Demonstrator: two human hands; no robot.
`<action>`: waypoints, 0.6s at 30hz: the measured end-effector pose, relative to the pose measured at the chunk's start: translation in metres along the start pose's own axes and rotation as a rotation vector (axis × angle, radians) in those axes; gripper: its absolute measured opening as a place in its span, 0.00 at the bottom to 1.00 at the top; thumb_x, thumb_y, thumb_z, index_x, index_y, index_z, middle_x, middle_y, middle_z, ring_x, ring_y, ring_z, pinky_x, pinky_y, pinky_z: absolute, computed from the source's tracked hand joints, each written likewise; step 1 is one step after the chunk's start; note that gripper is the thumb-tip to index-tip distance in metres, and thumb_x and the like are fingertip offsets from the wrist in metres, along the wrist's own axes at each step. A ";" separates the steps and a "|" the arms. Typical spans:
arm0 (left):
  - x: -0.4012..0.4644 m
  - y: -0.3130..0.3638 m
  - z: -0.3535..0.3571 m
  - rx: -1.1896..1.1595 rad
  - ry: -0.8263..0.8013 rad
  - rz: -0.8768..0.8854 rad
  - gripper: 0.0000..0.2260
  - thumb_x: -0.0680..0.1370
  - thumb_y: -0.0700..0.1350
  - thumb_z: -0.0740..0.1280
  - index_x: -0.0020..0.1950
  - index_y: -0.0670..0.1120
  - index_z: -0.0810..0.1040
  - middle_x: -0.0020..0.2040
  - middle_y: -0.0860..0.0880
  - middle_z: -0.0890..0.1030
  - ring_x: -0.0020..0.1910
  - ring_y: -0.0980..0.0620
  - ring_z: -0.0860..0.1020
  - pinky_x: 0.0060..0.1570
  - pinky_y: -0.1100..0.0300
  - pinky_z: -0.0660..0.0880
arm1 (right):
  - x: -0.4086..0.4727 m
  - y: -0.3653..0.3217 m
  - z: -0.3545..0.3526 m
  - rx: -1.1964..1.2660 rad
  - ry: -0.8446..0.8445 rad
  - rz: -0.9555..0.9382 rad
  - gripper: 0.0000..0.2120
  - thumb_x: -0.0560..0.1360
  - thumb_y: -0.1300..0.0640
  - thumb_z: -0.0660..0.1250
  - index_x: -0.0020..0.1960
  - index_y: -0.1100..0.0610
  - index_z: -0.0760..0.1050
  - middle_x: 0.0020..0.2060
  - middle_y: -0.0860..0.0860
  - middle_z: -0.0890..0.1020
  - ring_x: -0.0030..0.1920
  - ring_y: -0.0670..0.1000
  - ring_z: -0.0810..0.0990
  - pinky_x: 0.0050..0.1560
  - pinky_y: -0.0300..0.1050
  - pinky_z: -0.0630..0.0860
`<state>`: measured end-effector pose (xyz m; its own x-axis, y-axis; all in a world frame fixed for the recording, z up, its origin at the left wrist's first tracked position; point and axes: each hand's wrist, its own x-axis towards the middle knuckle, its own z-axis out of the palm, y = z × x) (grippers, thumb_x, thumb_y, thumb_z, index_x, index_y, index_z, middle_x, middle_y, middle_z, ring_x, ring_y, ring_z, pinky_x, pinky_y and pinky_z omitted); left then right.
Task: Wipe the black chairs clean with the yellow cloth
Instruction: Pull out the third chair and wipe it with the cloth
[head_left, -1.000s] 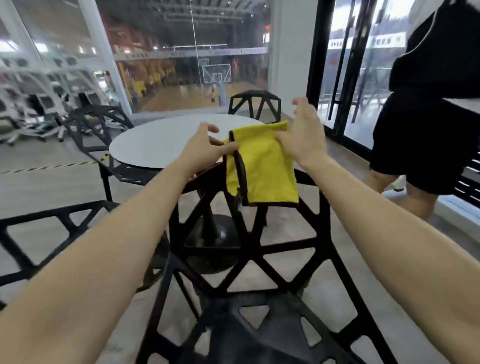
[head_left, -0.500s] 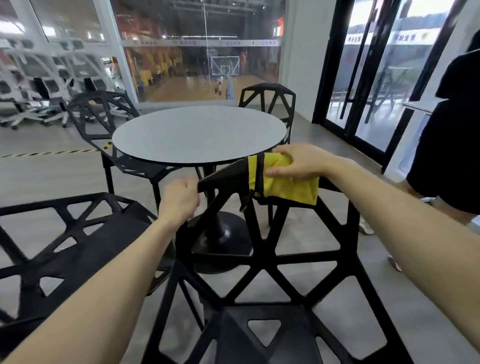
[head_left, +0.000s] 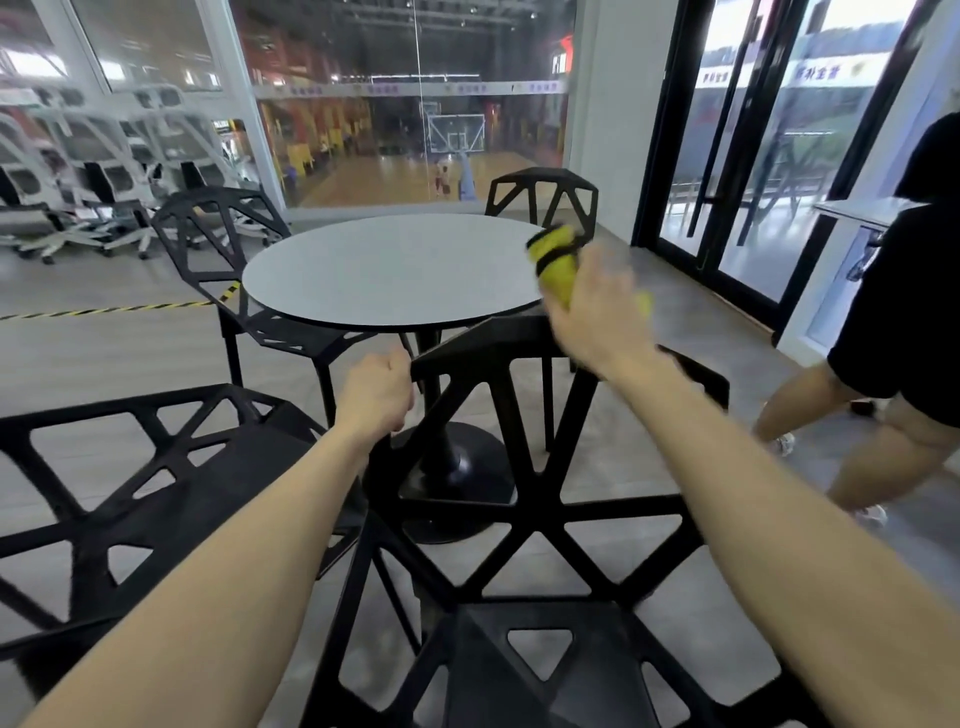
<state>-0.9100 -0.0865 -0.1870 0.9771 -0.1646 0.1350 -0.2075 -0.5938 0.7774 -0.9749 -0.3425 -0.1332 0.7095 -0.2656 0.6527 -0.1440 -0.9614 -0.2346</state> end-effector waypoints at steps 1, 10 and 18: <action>0.001 -0.001 0.000 -0.004 -0.002 -0.001 0.25 0.85 0.46 0.51 0.41 0.33 0.78 0.21 0.49 0.77 0.28 0.44 0.78 0.44 0.50 0.79 | -0.015 -0.009 0.021 0.011 -0.004 -0.072 0.25 0.82 0.47 0.63 0.69 0.66 0.69 0.58 0.65 0.81 0.59 0.67 0.79 0.73 0.68 0.66; 0.003 -0.004 0.000 -0.033 -0.017 -0.014 0.28 0.85 0.49 0.51 0.33 0.36 0.78 0.20 0.44 0.76 0.21 0.48 0.76 0.36 0.54 0.76 | -0.026 -0.034 0.049 -0.051 -0.133 -0.750 0.34 0.79 0.50 0.63 0.85 0.44 0.60 0.75 0.54 0.74 0.75 0.58 0.70 0.78 0.59 0.62; 0.007 -0.005 0.007 -0.050 0.013 -0.024 0.28 0.86 0.47 0.51 0.32 0.38 0.77 0.19 0.47 0.75 0.24 0.48 0.75 0.36 0.56 0.74 | -0.019 0.013 0.027 0.015 -0.029 -0.497 0.29 0.82 0.53 0.64 0.83 0.47 0.65 0.71 0.53 0.80 0.72 0.61 0.76 0.73 0.62 0.69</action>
<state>-0.9020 -0.0898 -0.1939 0.9824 -0.1400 0.1234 -0.1812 -0.5574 0.8103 -0.9718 -0.3479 -0.1676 0.7084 0.2269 0.6684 0.2264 -0.9699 0.0892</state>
